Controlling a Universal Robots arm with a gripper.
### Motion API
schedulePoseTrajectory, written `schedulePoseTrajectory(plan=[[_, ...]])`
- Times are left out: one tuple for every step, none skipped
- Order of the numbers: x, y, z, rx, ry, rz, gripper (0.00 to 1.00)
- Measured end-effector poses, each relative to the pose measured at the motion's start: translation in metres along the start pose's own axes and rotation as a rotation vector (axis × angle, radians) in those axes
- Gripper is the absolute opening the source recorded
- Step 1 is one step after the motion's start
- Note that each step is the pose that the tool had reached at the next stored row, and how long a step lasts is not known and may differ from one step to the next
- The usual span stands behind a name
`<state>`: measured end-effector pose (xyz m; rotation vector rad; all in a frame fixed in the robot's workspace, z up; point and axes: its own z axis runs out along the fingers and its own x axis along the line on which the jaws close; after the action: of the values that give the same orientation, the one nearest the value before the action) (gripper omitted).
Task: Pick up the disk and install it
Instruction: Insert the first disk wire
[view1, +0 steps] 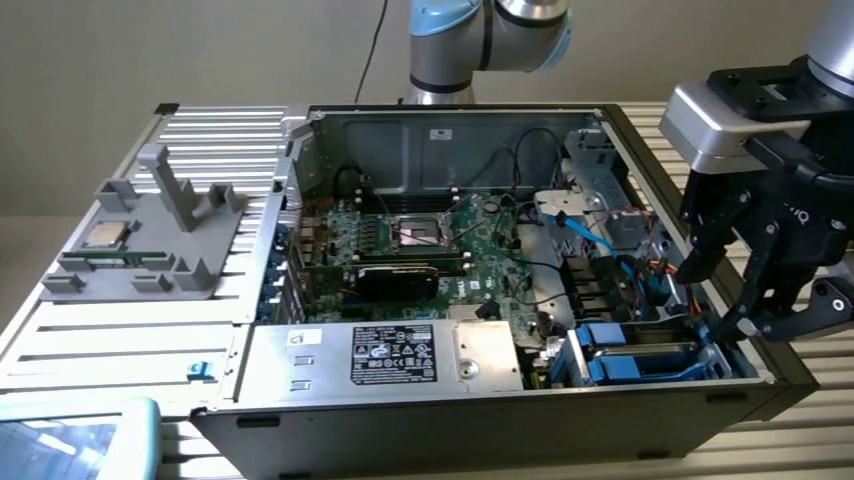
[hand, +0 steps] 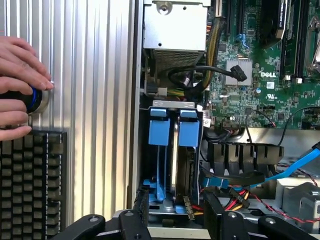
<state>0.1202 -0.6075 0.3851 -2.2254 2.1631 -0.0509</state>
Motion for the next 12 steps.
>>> schedulePoseTrajectory(plan=[[0.0005,0.0001,0.0010,0.0000,-0.0019,-0.003,0.56],[0.0010,0.0001,0.0020,0.0001,-0.0050,-0.006,0.56],[0.0013,0.0001,0.0030,0.0002,-0.0083,-0.009,0.56],[0.0015,0.0001,0.0040,0.0003,-0.0124,-0.013,0.56],[0.0015,0.0000,0.0045,0.0004,-0.0170,-0.019,0.56],[0.0015,-0.0001,0.0049,0.0005,-0.0207,-0.026,0.56],[0.0015,-0.0001,0.0051,0.0005,-0.0233,-0.034,0.56],[0.0015,-0.0003,0.0053,0.0005,-0.0256,-0.042,0.56],[0.0015,-0.0004,0.0059,0.0005,-0.0285,-0.049,0.56],[0.0015,-0.0006,0.0063,0.0005,-0.0296,-0.057,0.56],[0.0015,-0.0009,0.0065,0.0005,-0.0298,-0.065,0.56],[0.0015,-0.0010,0.0068,0.0007,-0.0303,-0.074,0.56]])
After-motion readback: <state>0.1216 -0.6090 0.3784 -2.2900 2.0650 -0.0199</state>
